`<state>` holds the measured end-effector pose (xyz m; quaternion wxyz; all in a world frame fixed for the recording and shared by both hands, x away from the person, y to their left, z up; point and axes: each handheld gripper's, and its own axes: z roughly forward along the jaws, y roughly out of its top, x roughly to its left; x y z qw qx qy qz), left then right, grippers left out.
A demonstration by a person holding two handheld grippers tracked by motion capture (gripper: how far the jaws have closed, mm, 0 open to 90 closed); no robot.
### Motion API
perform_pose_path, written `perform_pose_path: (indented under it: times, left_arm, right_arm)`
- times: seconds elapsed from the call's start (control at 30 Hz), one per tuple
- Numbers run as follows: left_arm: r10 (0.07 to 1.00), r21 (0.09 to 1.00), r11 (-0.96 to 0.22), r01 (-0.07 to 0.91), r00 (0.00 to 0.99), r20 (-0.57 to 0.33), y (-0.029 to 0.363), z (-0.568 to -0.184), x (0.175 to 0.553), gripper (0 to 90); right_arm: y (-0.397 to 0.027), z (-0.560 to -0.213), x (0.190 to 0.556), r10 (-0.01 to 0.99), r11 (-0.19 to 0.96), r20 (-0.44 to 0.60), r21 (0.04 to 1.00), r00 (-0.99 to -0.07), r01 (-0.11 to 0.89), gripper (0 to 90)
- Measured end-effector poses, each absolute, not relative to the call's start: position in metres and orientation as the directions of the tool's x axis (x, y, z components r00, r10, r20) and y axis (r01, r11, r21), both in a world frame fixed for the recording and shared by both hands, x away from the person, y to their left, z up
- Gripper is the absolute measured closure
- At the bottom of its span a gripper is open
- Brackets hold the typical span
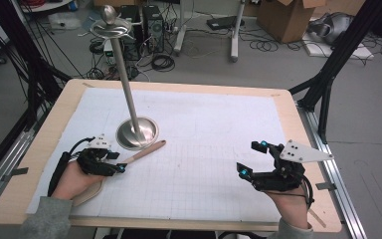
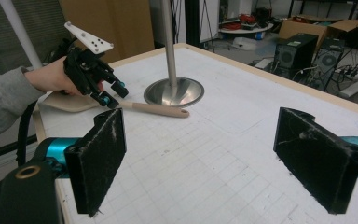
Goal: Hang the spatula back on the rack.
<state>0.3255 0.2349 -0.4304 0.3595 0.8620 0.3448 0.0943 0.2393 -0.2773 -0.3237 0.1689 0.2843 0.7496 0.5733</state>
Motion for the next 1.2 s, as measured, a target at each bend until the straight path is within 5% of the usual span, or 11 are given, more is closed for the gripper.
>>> perform_pose_path:
  times: [1.2]
  left_arm:
    - [0.646,0.654,-0.554,0.515,0.761,-0.052,0.2261,-0.4322,0.3227,77.0]
  right_arm:
    - [-0.2754,-0.3273,0.2422,0.603,0.205,0.081,0.946,-0.793,0.252,15.9]
